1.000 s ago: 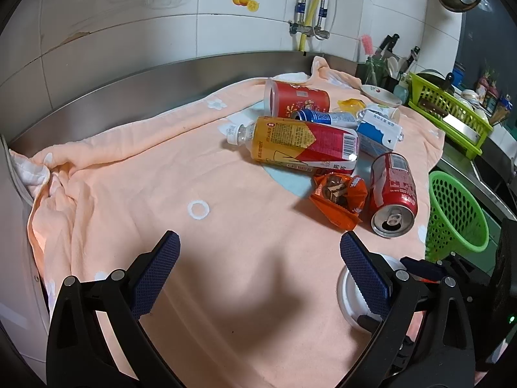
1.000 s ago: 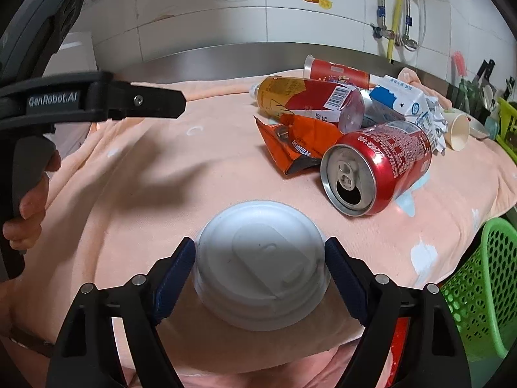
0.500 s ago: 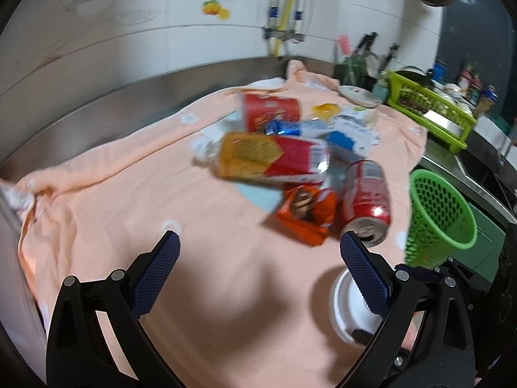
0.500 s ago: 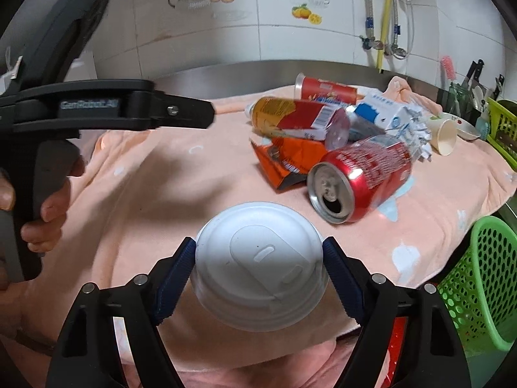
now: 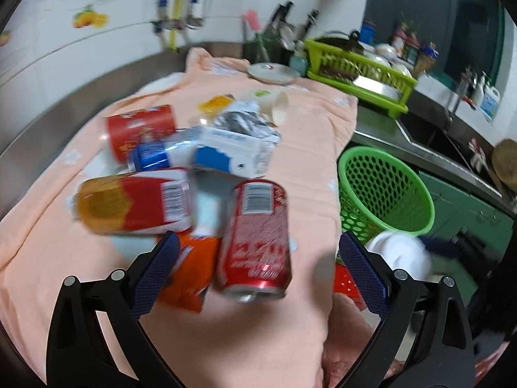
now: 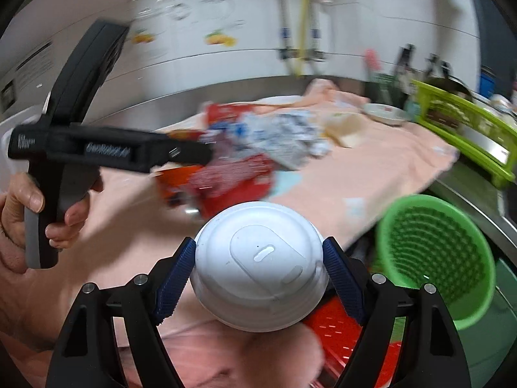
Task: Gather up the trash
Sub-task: 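Carry the lid into the green basket with the right gripper while the left grasps the red can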
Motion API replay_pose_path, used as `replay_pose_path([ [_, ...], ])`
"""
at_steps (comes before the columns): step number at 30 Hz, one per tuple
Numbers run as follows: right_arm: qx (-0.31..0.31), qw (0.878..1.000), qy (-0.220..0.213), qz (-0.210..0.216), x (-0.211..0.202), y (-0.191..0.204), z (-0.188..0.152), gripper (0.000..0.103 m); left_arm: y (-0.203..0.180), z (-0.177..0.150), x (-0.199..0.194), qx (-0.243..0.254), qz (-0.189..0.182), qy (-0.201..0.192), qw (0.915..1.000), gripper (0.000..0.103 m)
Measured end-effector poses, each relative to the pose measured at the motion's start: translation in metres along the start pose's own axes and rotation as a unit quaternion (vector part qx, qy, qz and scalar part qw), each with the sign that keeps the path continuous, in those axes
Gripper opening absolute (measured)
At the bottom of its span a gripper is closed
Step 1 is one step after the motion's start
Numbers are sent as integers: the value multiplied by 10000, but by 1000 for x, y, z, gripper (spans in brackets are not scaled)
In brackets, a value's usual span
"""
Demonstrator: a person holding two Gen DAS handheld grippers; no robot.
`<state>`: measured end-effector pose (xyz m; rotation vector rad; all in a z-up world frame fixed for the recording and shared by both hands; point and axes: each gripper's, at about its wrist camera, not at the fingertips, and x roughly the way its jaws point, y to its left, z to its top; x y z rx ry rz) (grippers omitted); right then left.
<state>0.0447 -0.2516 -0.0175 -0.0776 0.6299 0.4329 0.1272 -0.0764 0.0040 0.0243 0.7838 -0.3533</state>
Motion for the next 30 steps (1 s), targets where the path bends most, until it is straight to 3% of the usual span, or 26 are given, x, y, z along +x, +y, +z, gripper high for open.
replay_pose_path([
  [9, 708, 9932, -15, -922, -7, -104, 0, 77, 5, 14, 57, 125, 142, 635, 9978, 88],
  [13, 1003, 9859, 205, -1326, 6, -157, -5, 77, 9, 14, 69, 108, 148, 805, 9966, 87],
  [20, 1337, 9733, 800, -1685, 43, -215, -22, 77, 12, 12, 83, 119, 133, 1046, 9944, 72],
  [22, 1417, 9692, 974, -1765, 54, -228, -30, 77, 11, 12, 85, 120, 10, 1079, 9941, 62],
  [30, 1907, 9522, 1636, -1736, 91, -266, -54, 77, 5, 12, 79, 233, 17, 986, 9948, 62],
])
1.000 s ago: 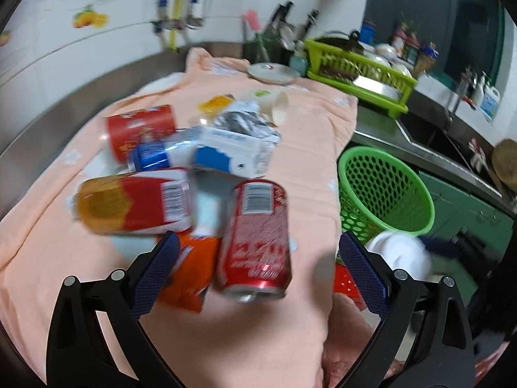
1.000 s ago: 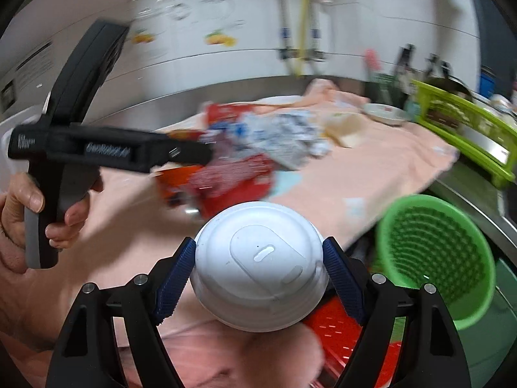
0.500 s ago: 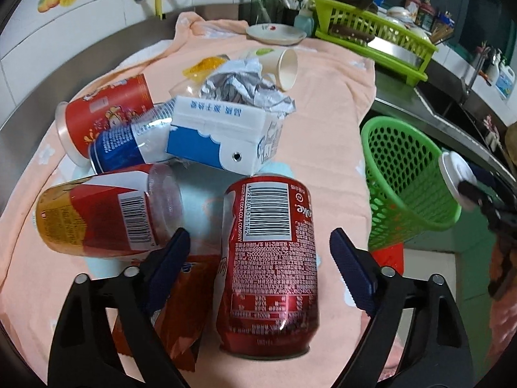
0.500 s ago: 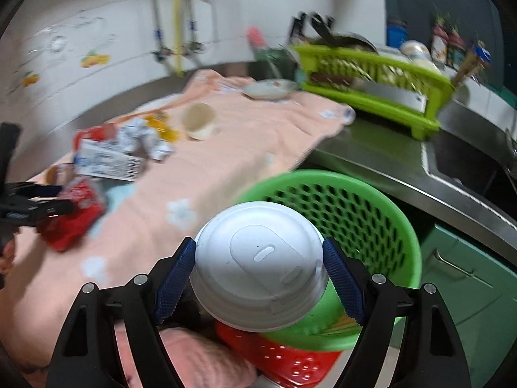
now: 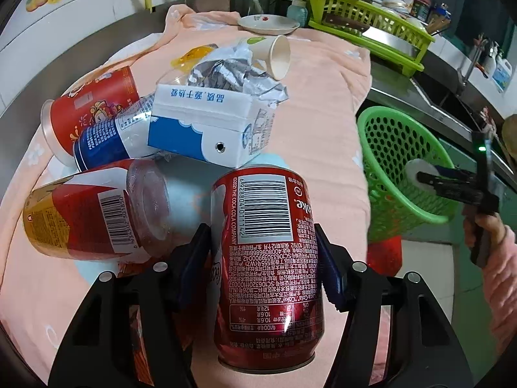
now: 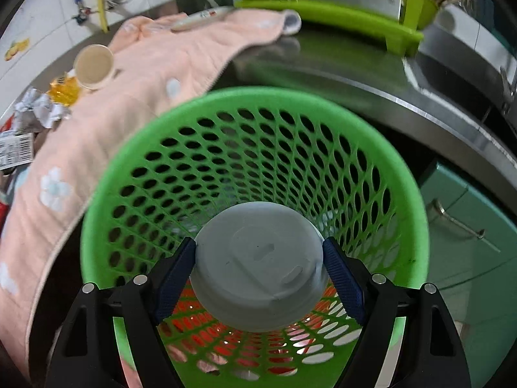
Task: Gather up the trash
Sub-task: 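Carry the lid into the green basket with the right gripper while the left grasps the red can, then release the lid with the right gripper while the left drops the red can into the basket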
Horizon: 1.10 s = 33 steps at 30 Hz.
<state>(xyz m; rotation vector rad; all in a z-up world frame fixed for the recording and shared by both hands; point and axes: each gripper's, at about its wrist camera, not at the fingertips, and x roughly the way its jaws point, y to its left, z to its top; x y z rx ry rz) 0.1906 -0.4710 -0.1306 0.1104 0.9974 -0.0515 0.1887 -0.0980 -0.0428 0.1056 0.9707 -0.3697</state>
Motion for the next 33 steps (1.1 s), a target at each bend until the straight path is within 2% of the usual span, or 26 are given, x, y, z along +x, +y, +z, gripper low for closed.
replay_pose_path([
  [7, 112, 9999, 63, 5, 8, -7, 0, 77, -15, -1, -18, 131, -225, -174, 9995, 62],
  [11, 88, 10000, -18, 6, 7, -7, 1, 82, -29, 1, -26, 263, -330, -283, 9987, 62],
  [19, 52, 9996, -279, 59, -18, -9, -1, 83, -53, 13, -33, 430, -613, -377, 9965, 62],
  [26, -60, 9981, -601, 75, -55, -8, -7, 85, -97, 38, -20, 735, -924, -431, 9921, 62],
  [33, -98, 9965, -826, 44, -83, -14, -17, 87, -158, 67, 15, 1043, -1238, -300, 9864, 62],
])
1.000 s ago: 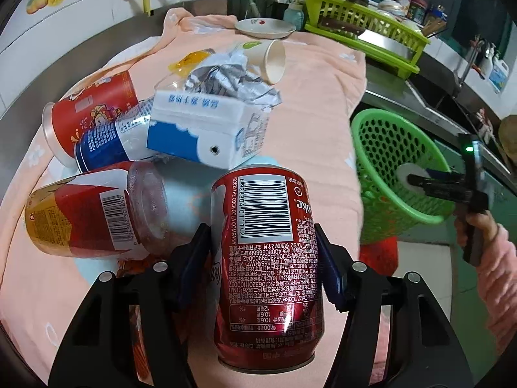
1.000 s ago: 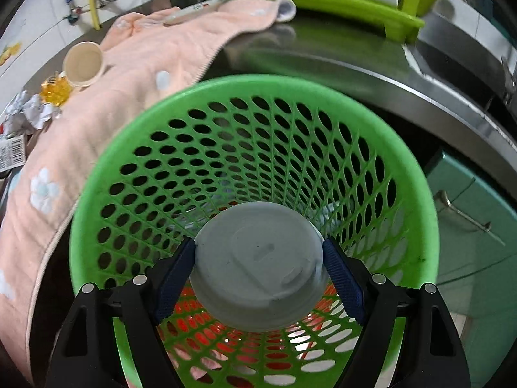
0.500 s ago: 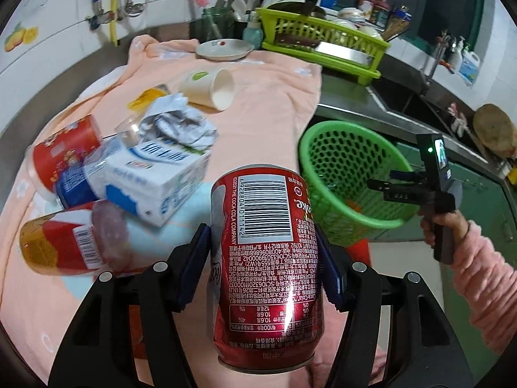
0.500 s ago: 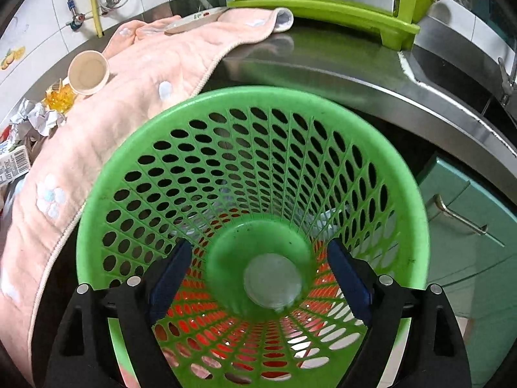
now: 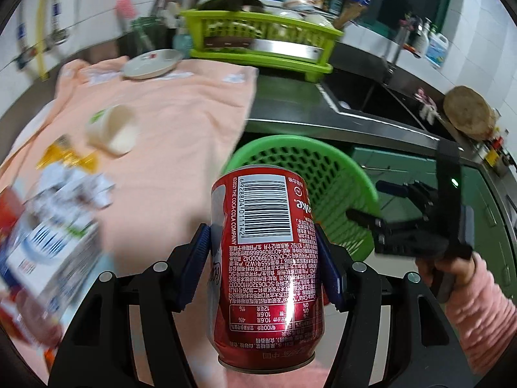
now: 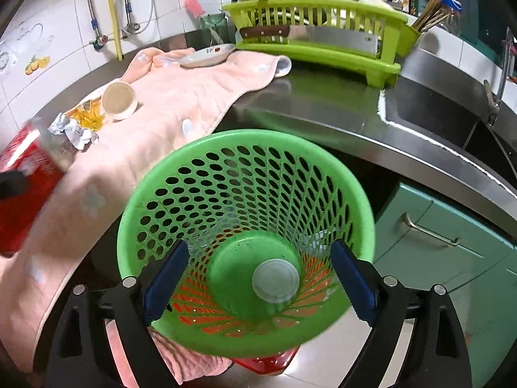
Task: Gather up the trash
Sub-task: 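Release the lid with the right gripper while the left drops the red can into the basket, then grasp the orange snack wrapper with the left gripper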
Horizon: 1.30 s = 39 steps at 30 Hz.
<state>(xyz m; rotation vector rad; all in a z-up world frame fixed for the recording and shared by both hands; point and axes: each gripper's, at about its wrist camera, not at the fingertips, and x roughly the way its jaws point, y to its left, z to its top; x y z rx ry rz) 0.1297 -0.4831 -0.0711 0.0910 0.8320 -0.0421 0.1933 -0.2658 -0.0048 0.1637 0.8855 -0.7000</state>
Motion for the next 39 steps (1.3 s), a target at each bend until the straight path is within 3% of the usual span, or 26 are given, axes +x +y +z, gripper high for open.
replay_pose_path([
  [9, 179, 9996, -213, -52, -21, -21, -9, 88, -42, 34, 91, 161, -201, 464, 9986, 62],
  [20, 356, 9992, -156, -112, -20, -39, -23, 88, -55, 27, 160, 124, -149, 1107, 9937, 63],
  [30, 341, 9993, -152, -54, -17, -33, -23, 88, -47, 18, 163, 54, -152, 1202, 9926, 70],
  [39, 243, 9994, -249, 42, -29, -17, -21, 88, -40, 7, 107, 98, -184, 759, 9969, 70],
])
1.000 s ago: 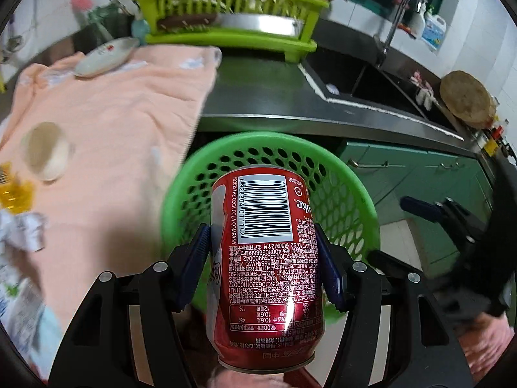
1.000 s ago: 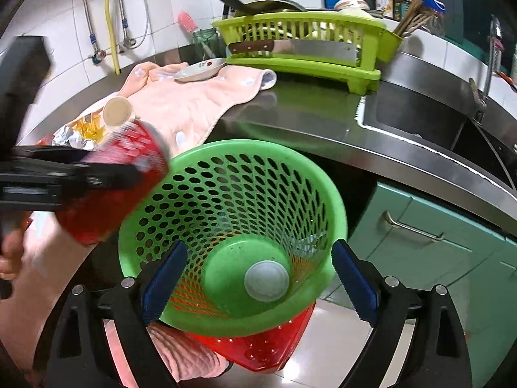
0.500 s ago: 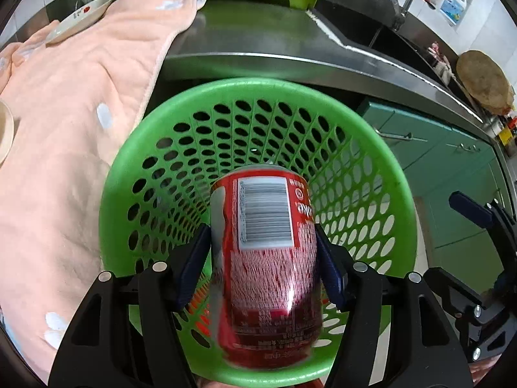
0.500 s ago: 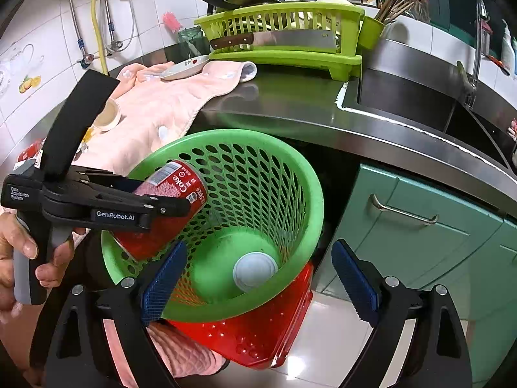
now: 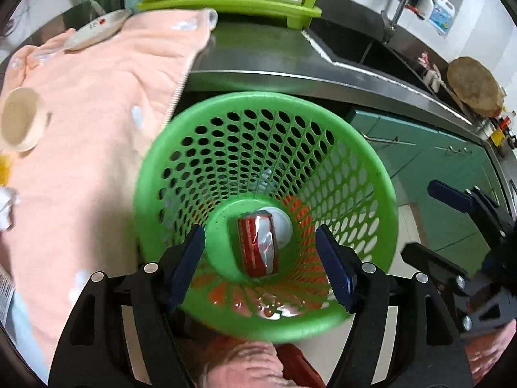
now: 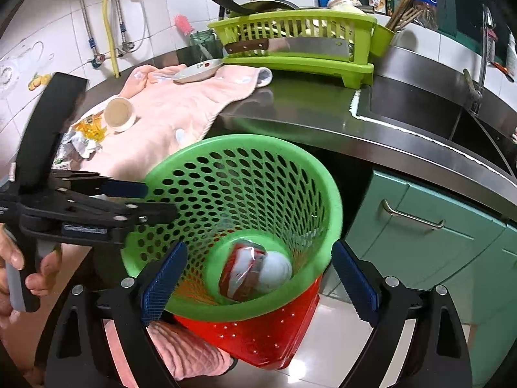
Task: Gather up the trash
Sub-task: 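Grasp the orange snack wrapper with the left gripper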
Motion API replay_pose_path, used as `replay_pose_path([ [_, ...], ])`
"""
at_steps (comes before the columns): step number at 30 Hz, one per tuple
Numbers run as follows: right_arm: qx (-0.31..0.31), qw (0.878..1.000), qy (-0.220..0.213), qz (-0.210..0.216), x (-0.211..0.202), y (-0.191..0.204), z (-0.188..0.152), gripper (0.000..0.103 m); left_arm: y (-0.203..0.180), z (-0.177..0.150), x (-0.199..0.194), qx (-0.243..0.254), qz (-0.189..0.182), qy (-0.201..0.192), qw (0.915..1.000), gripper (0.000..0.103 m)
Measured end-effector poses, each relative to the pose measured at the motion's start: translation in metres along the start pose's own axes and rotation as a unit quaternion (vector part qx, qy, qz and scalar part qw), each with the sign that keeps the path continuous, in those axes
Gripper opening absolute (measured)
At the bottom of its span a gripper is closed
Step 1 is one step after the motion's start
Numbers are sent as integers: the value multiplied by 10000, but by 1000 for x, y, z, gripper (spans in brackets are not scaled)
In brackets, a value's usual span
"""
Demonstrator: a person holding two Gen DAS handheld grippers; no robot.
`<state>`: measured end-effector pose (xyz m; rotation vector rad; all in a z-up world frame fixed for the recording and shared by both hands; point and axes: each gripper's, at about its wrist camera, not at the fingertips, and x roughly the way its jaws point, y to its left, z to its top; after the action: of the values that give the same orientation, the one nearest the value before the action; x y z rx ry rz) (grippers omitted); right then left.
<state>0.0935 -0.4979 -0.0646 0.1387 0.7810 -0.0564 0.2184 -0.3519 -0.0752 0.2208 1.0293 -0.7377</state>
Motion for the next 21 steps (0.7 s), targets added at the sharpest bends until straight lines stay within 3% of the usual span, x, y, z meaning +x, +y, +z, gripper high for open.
replay_pose_path([
  [12, -261, 9986, -115, 442, -9, 56, 5, 88, 47, -61, -91, -467, 409, -618, 9962, 70],
  [21, -682, 9936, -251, 859, -14, 119, 16, 91, 104, -121, -168, -958, 1386, -1105, 9795, 71],
])
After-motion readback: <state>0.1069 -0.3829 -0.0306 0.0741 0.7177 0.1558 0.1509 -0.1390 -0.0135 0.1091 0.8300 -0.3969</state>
